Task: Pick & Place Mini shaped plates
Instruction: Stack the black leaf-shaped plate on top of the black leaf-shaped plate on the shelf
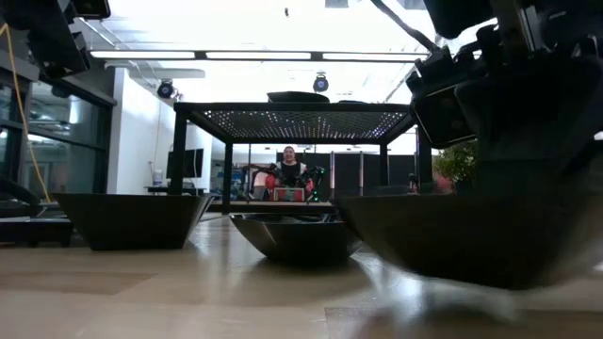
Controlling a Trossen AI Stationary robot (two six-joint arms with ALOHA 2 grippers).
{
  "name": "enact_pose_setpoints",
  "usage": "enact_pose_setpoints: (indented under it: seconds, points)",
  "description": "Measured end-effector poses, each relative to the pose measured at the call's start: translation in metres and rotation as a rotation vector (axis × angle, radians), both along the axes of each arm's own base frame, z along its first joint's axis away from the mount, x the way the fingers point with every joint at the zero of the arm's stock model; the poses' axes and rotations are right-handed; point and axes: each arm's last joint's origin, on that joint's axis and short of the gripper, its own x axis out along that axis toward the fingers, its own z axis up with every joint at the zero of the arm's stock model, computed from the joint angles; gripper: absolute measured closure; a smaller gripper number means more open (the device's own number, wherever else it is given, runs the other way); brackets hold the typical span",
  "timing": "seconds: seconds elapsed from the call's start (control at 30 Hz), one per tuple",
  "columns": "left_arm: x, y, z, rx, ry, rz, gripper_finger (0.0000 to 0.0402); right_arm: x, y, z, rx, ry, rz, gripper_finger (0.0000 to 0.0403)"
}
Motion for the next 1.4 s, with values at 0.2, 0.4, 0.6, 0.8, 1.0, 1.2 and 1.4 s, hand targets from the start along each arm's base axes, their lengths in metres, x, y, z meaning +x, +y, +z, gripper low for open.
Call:
enact_pose_setpoints:
  seconds: [0.2,0.4,0.6,0.8,1.0,1.2,1.4]
  points:
    - [0.0,0.0,0.0,0.0,0.0,0.0,0.0266,-0.004,-0.004,0.02,0.009,-0.025,-0.009,0.0401]
    - [0.0,0.0,0.0,0.0,0.0,0.0,0.0266,-0.008,-0.018,0.048,-0.003,-0.056,-0.032,0.0401]
    - [0.0,0.0,0.0,0.002,-0.001,0.003,0.0266,-0.012,-0.042,0.08,-0.031,-0.122,-0.111,0.0402]
    - [0.0,0.0,0.0,0.001,-0.001,0.005,0.0266,-0.016,-0.07,0.108,-0.075,-0.213,-0.278,0.0402]
    - [0.0,0.0,0.0,0.0,-0.004,0.007,0.0266,-0.016,-0.097,0.123,-0.114,-0.269,-0.431,0.0402]
    - [0.0,0.0,0.0,-0.001,-0.006,0.008,0.0266,-0.01,-0.121,0.126,-0.118,-0.287,-0.521,0.0402]
    - [0.0,0.0,0.0,-0.001,-0.005,0.008,0.0266,-0.005,-0.139,0.131,-0.136,-0.316,-0.58,0.0403]
